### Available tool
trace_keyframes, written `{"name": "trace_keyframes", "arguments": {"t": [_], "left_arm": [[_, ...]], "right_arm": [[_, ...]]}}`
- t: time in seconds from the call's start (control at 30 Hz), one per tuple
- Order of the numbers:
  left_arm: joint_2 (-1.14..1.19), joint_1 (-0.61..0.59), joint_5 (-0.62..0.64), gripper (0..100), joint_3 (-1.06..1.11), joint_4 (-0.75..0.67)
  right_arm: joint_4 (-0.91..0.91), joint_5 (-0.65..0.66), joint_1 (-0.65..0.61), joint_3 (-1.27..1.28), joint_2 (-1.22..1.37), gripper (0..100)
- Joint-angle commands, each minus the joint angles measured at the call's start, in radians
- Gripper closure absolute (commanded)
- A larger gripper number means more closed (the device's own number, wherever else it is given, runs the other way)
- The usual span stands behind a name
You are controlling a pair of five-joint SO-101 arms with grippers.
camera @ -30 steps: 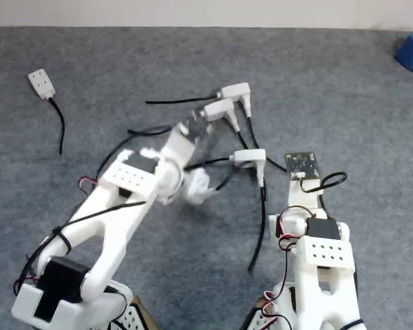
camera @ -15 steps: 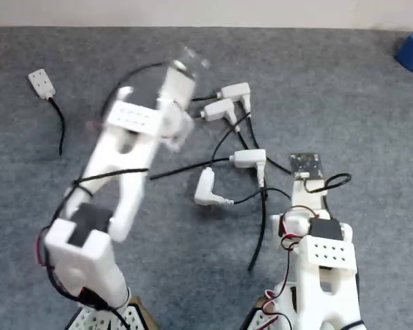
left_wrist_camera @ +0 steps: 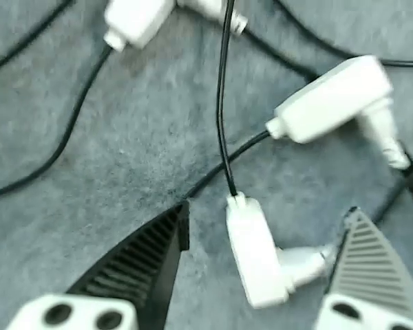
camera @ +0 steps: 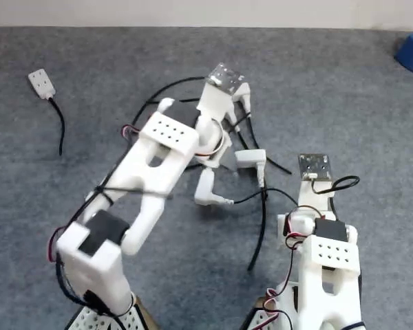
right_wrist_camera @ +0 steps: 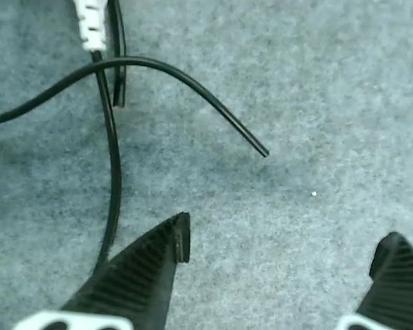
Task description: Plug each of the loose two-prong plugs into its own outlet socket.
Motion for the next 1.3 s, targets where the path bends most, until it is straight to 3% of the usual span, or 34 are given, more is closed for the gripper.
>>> {"name": "trace_keyframes", "arguments": {"t": [0.0, 0.2, 0.27, 0.4, 0.67, 0.93, 1.13, 1.27], "left_arm": [[0.105, -0.018, 0.02, 65, -0.016, -0.044], [0.203, -0.013, 0.02, 66, -0.025, -0.044], [0.231, -0.013, -0.015, 71, -0.025, -0.04], [0.275, 0.005, -0.114, 91, -0.025, -0.038], [0.283, -0.044, -0.186, 99, -0.166, -0.046], [0.309, -0.219, -0.198, 99, -0.599, -0.117], [0.461, -0.236, -0.25, 99, -0.871, -0.133], [0.55, -0.275, -0.255, 84, -1.013, -0.1]], "right_arm": [[-0.013, 0.002, 0.01, -0.015, -0.018, 60.6], [-0.012, -0.008, 0.01, -0.015, -0.018, 60.6], [-0.012, -0.006, 0.01, -0.015, -0.018, 60.6], [-0.012, -0.006, 0.01, -0.015, -0.018, 60.6], [-0.012, -0.005, 0.008, -0.015, -0.018, 60.6], [-0.012, -0.005, 0.005, -0.013, -0.024, 60.6], [-0.012, -0.005, 0.005, -0.012, -0.025, 60.6], [-0.012, -0.005, 0.005, -0.01, -0.025, 60.6]]}}
